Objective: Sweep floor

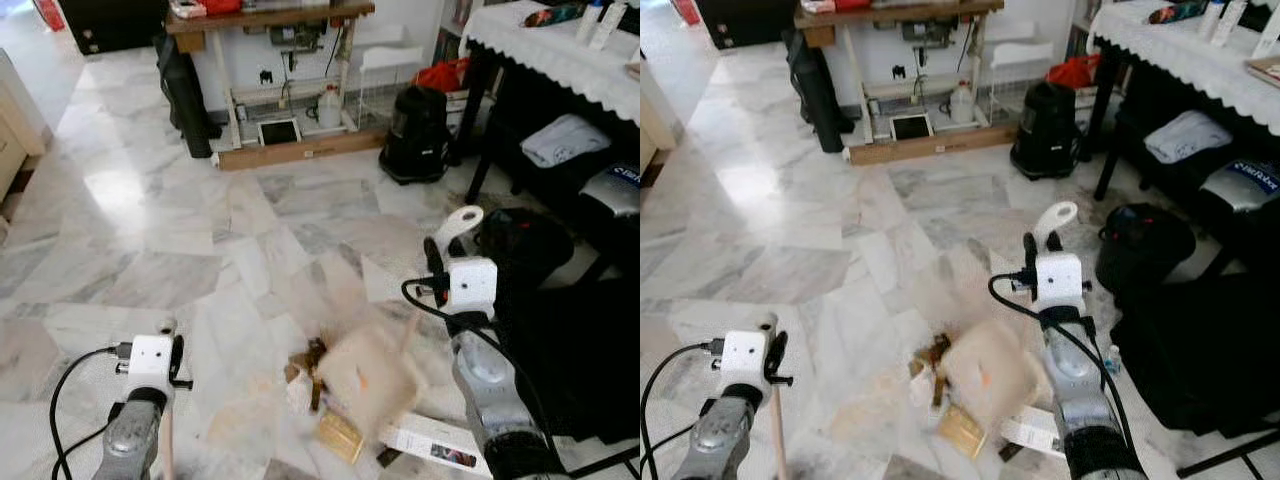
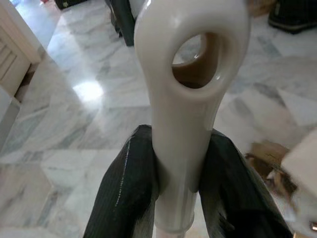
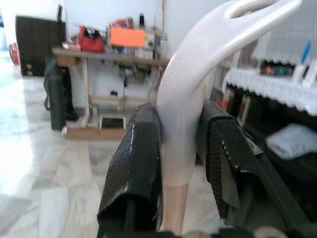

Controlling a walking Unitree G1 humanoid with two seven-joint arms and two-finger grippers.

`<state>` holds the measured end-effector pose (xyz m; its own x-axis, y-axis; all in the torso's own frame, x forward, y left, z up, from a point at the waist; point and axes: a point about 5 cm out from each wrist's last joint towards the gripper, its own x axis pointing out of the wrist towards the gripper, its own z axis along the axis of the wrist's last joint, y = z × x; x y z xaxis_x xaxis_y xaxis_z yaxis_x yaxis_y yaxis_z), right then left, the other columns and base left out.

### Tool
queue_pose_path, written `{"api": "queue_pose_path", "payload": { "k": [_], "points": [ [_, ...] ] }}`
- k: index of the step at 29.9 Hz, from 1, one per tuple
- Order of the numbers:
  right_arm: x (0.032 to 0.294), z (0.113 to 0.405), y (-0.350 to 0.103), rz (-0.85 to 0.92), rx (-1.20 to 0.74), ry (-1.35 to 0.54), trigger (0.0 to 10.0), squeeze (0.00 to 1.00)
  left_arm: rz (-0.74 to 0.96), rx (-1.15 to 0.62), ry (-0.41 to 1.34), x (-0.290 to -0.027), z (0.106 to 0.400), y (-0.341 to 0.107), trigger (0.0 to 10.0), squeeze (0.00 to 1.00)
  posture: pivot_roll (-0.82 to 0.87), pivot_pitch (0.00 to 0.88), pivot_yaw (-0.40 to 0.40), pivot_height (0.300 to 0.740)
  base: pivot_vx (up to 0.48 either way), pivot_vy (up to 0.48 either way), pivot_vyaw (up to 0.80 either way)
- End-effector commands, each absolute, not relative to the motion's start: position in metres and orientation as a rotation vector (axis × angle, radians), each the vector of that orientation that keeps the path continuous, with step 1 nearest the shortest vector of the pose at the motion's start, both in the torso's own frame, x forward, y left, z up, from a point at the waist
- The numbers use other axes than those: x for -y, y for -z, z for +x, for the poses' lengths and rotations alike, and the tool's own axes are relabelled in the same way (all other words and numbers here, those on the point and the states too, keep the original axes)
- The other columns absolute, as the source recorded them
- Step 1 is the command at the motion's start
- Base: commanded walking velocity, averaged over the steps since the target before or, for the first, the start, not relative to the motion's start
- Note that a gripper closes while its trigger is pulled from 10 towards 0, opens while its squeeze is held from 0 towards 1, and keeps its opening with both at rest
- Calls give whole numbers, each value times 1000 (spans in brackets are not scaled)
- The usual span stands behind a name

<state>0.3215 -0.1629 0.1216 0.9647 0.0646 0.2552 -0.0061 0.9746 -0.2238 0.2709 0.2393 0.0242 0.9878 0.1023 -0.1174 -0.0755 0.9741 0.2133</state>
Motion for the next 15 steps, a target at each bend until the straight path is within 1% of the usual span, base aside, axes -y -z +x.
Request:
{"api": "queue_pose_path", "payload": {
  "k": [1,4,6,11,15],
  "points": [
    [158,323,-135,-240,314,-55,10000,0,195,-90,-102,-240,274,-31,10000,0,-94,0,37,740,0,0,0],
    [156,323,-141,-257,341,-56,10000,0,182,-70,-110,-240,277,-34,10000,0,-94,0,37,740,0,0,0],
    [158,323,-140,-300,341,-29,10000,0,158,-45,-125,-239,280,-39,10000,0,-92,0,37,740,0,0,0],
    [161,327,-131,-361,293,29,10000,0,142,5,-130,-236,289,-50,10000,0,-88,0,42,740,0,0,0],
    [158,332,-124,-337,253,45,10000,0,99,54,-128,-230,297,-60,10000,0,-86,0,43,740,0,0,0]
  ]
}}
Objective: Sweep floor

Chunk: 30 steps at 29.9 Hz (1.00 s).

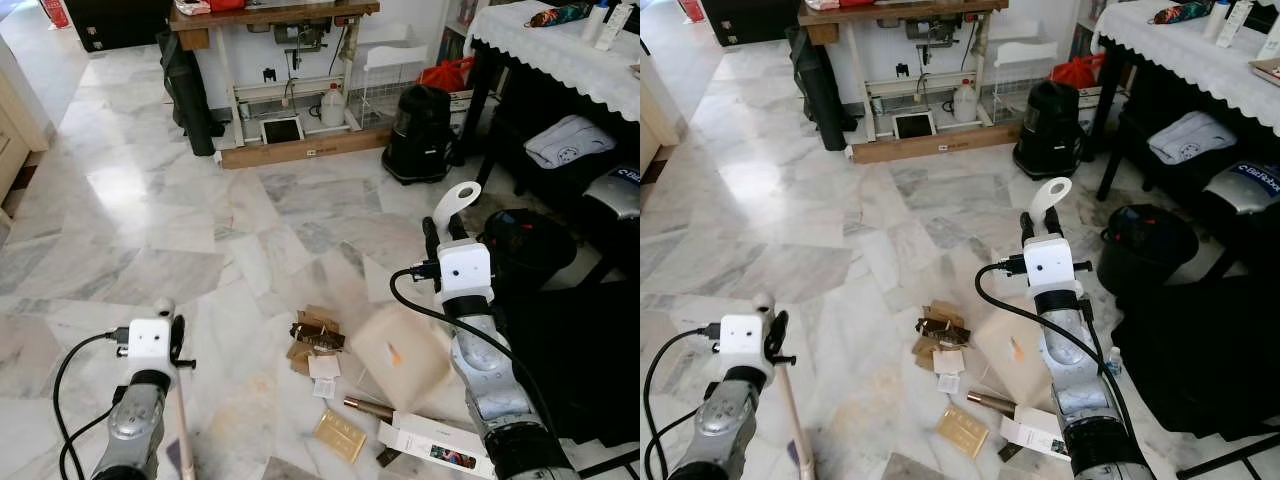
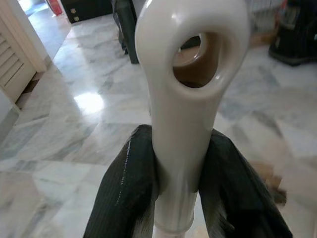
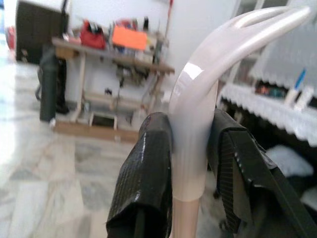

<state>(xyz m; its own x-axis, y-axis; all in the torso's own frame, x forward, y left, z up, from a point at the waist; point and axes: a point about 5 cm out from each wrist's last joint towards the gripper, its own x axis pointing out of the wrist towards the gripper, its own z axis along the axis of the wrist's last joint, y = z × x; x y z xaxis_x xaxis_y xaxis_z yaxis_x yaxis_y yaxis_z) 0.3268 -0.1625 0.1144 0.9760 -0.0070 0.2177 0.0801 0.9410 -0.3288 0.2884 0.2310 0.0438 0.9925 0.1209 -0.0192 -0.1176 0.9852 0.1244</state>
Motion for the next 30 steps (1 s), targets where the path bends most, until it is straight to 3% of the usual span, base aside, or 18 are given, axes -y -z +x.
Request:
{"api": "queue_pose_path", "payload": {
  "k": [1,11,16,30],
  "points": [
    [157,334,-123,-312,243,52,10000,0,84,75,-126,-228,300,-64,10000,0,-81,0,42,740,0,0,0],
    [155,341,-128,-275,255,95,10000,0,44,196,-64,-202,313,-87,10000,0,-73,0,44,740,0,0,0],
    [156,342,-128,-259,255,105,10000,0,17,211,-50,-197,317,-93,10000,0,-74,0,52,740,0,0,-780],
    [151,345,-132,-211,276,110,10000,0,12,220,-34,-198,320,-99,10000,0,-68,0,55,740,0,332,-190]
  ]
}}
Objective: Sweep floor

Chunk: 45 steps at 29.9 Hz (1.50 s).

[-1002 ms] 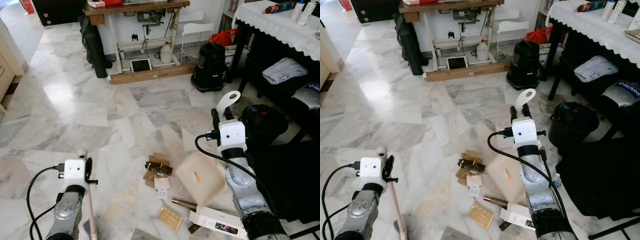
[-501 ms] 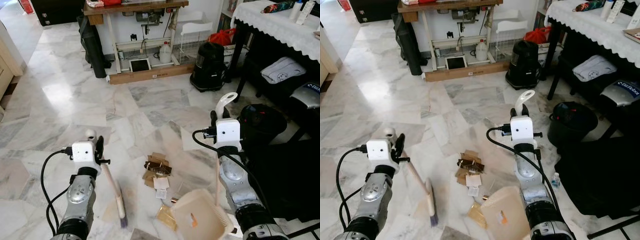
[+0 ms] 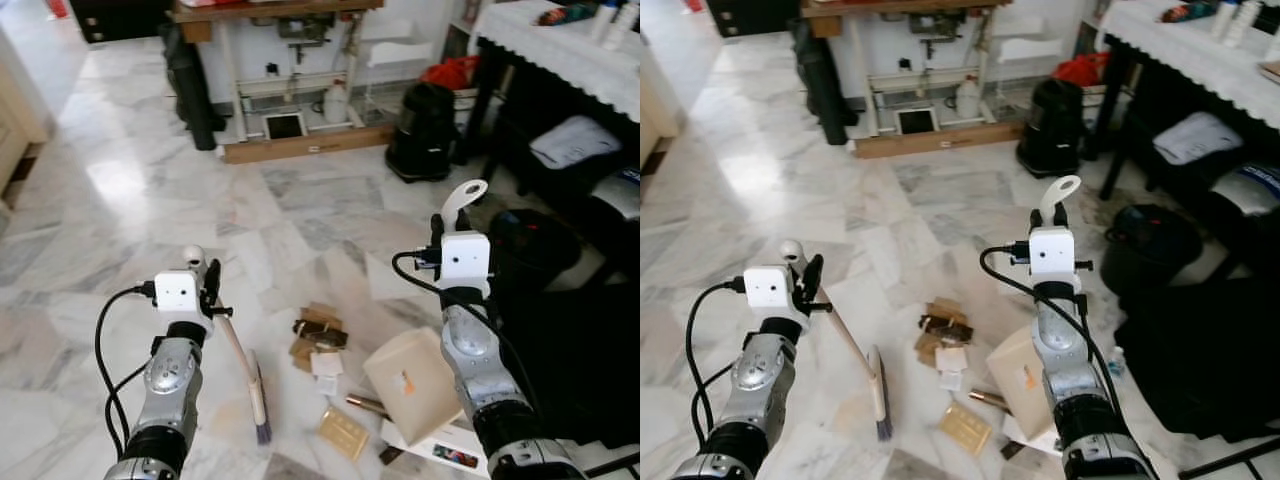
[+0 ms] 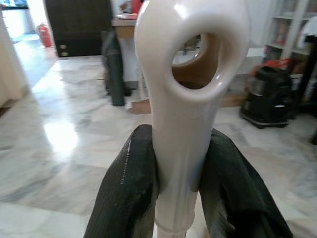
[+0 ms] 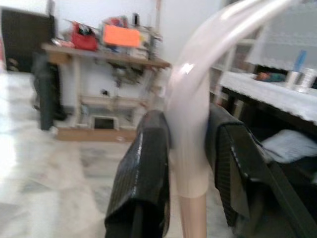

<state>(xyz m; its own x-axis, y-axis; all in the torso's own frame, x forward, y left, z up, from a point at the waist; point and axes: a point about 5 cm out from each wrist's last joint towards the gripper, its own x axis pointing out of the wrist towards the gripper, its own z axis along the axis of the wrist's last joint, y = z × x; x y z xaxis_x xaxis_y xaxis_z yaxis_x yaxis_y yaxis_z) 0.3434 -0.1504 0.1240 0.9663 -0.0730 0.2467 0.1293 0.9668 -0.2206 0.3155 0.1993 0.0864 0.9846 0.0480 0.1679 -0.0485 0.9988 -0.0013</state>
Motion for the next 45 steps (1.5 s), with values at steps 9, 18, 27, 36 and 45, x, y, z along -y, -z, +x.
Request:
{"api": "queue_pose_path", "payload": {
  "k": [9,18,27,36,45],
  "points": [
    [150,346,-130,-221,273,116,10000,0,14,227,-25,-198,320,-100,10000,0,-67,0,58,740,0,402,-758],
    [150,346,-128,-221,259,125,10000,0,46,235,-12,-199,320,-104,10000,0,-60,0,66,740,0,0,-728],
    [150,345,-130,-213,289,123,10000,0,37,232,-9,-200,321,-106,10000,0,-58,0,71,740,0,0,-560],
    [144,346,-134,-229,308,93,10000,0,29,244,-26,-202,321,-109,10000,0,-59,0,67,740,169,0,0],
    [143,347,-134,-222,307,68,10000,0,21,255,-62,-207,320,-110,10000,0,-56,0,53,740,273,0,0]
  ]
}}
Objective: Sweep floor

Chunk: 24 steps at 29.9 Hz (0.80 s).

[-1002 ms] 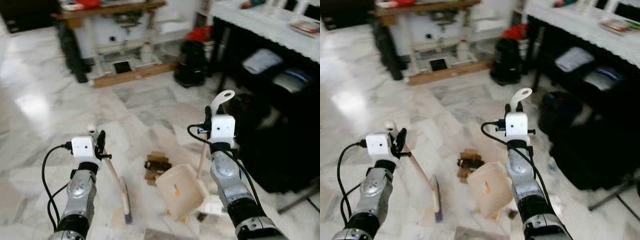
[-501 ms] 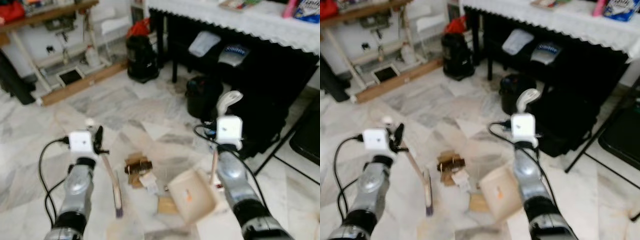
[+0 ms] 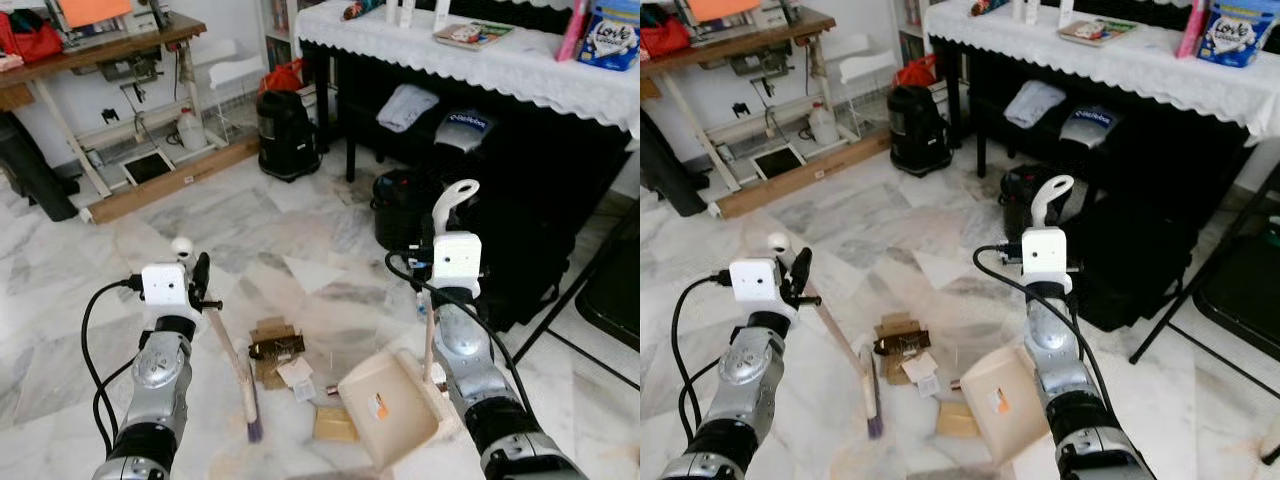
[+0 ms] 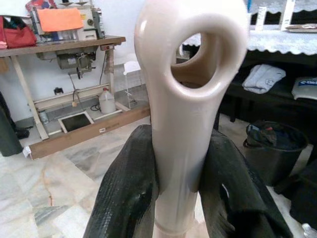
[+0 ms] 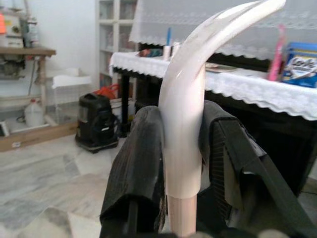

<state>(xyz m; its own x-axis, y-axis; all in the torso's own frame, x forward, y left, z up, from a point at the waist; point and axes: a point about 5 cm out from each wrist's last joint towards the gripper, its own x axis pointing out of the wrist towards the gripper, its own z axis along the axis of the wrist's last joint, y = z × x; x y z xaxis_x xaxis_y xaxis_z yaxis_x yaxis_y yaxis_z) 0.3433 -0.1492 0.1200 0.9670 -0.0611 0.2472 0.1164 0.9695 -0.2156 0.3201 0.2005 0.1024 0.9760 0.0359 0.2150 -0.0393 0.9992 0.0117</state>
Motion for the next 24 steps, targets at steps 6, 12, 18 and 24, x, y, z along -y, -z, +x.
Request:
{"api": "queue_pose_path", "payload": {
  "k": [6,12,18,24],
  "points": [
    [142,348,-136,-224,311,58,10000,0,24,263,-87,-212,319,-112,10000,0,-60,0,48,740,276,0,0],
    [142,349,-137,-221,314,54,10000,0,28,277,-116,-218,319,-115,10000,0,-60,0,42,740,291,0,0],
    [144,349,-139,-220,320,53,10000,0,46,285,-156,-231,318,-118,10000,0,-64,0,38,740,294,0,0],
    [144,349,-138,-221,317,50,10000,0,62,289,-188,-240,316,-120,10000,0,-65,0,35,740,298,0,0]
  ]
}}
